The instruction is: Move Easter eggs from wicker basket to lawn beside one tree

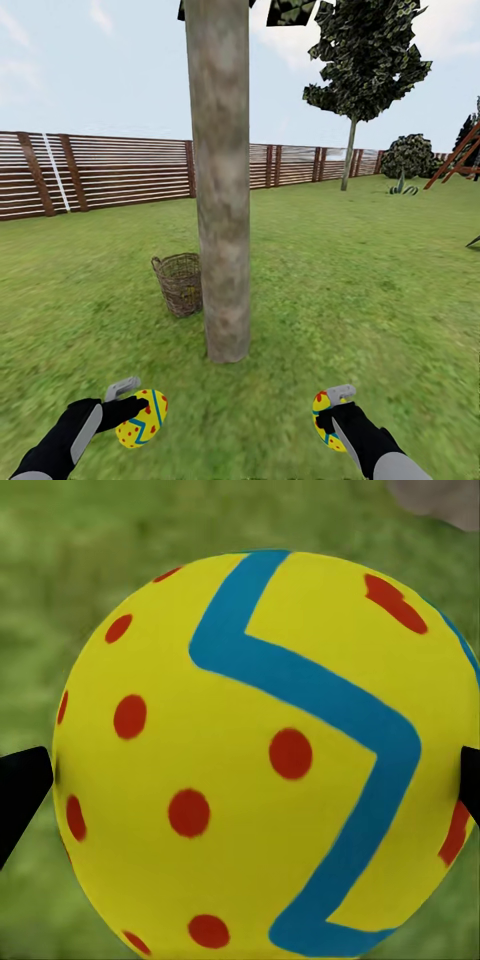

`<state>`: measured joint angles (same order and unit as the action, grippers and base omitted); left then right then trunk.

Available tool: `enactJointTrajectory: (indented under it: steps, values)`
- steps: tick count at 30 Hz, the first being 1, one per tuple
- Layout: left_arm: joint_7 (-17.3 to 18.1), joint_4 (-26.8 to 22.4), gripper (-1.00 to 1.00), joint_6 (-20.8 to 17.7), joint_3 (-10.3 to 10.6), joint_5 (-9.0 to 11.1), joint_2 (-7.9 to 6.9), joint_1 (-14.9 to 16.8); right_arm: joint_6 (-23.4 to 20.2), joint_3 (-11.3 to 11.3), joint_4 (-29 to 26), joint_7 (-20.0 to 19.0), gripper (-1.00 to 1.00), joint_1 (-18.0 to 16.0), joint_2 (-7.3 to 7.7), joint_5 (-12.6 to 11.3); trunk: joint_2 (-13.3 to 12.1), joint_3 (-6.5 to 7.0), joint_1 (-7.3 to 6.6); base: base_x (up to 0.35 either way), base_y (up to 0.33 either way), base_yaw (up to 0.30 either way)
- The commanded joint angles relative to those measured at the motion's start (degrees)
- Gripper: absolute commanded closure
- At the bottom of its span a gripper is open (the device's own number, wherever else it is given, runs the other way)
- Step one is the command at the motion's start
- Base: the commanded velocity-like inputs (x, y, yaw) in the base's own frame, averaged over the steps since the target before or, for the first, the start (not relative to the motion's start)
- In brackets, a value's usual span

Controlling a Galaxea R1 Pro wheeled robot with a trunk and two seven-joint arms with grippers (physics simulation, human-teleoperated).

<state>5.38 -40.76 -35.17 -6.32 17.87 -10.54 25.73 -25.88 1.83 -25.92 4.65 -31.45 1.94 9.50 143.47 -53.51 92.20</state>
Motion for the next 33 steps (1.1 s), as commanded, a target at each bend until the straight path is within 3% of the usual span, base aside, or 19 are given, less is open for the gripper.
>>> enactJointTrajectory:
  steps: [1, 15, 33]
  values:
    - [0.23, -0.04, 1.00, -0.34, -0.19, -0.03, 0.04, 0.02, -0.40, 0.19, -0.10, 0.01, 1.00, -0.01, 0.02, 0.32, 0.04, -0.29, 0.01, 0.000, 0.000, 0.000]
    - [0.24, -0.02, 1.00, -0.34, -0.19, -0.02, 0.08, 0.02, -0.40, 0.21, -0.10, 0.01, 1.00, -0.01, 0.00, 0.43, 0.23, -3.39, 0.37, 0.000, 0.000, 0.000]
    - [0.24, 0.05, 1.00, -0.42, -0.17, 0.06, 0.25, 0.03, -0.40, 0.28, -0.10, 0.06, 1.00, -0.01, -0.09, 0.43, 0.23, -3.39, 0.37, 0.307, 0.000, 0.000]
